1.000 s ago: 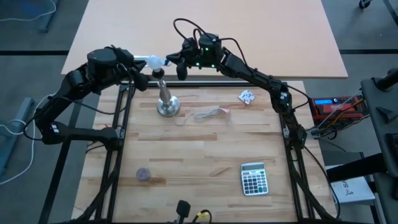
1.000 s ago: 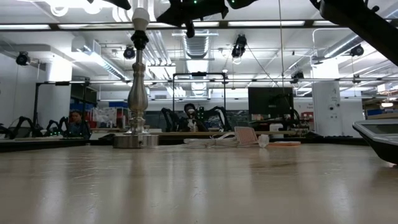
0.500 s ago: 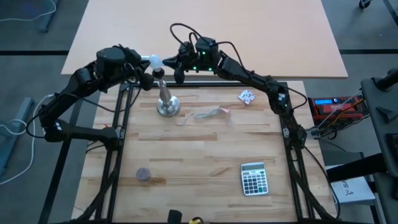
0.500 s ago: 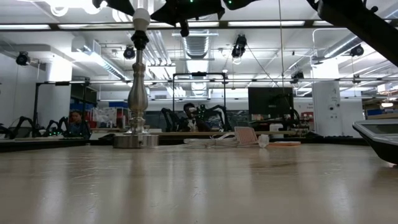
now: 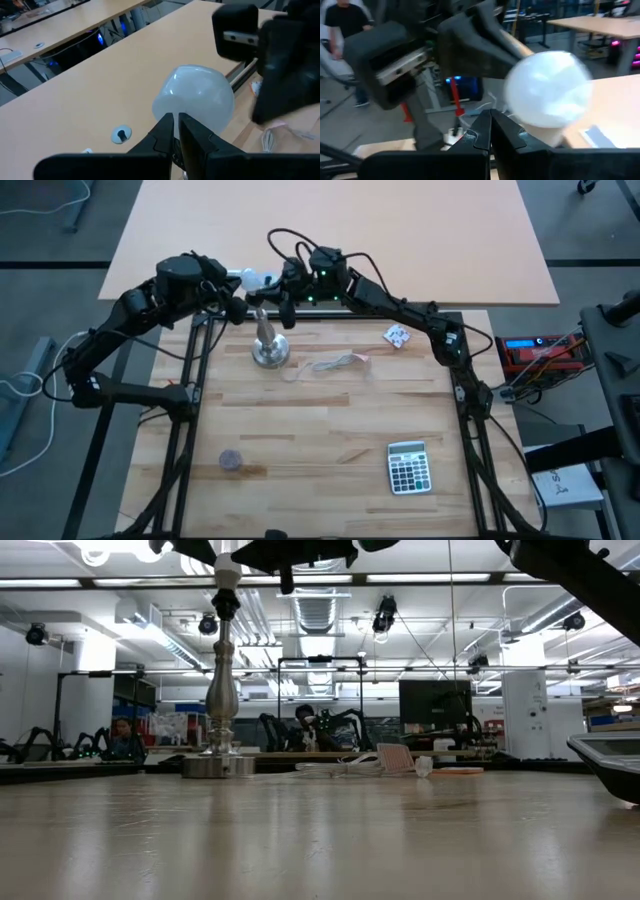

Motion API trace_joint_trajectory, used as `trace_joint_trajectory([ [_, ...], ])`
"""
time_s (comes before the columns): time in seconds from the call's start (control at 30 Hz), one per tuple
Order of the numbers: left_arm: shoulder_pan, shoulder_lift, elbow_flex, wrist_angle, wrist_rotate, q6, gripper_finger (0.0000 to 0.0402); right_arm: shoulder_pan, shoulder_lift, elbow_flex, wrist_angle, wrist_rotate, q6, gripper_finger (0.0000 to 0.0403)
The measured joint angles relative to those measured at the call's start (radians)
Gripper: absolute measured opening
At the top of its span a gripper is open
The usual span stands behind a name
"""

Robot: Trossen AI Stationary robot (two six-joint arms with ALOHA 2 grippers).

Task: Screw lightbulb
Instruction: Insert the lightbulb into the lamp

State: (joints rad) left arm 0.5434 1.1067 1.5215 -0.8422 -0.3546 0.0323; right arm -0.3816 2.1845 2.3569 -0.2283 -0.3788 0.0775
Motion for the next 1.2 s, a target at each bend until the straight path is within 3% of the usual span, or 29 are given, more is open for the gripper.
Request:
trace_joint_trajectory([
  [0.37, 0.000, -0.099, 0.005, -0.071, 0.008, -0.109, 0.0020, -0.031, -0.039, 0.000, -0.042, 0.182, -0.061, 0.0000],
  [1.2, 0.007, 0.031, 0.000, -0.118, 0.020, -0.053, 0.0020, -0.009, -0.006, -0.004, -0.005, 0.118, -0.025, 0.0000],
])
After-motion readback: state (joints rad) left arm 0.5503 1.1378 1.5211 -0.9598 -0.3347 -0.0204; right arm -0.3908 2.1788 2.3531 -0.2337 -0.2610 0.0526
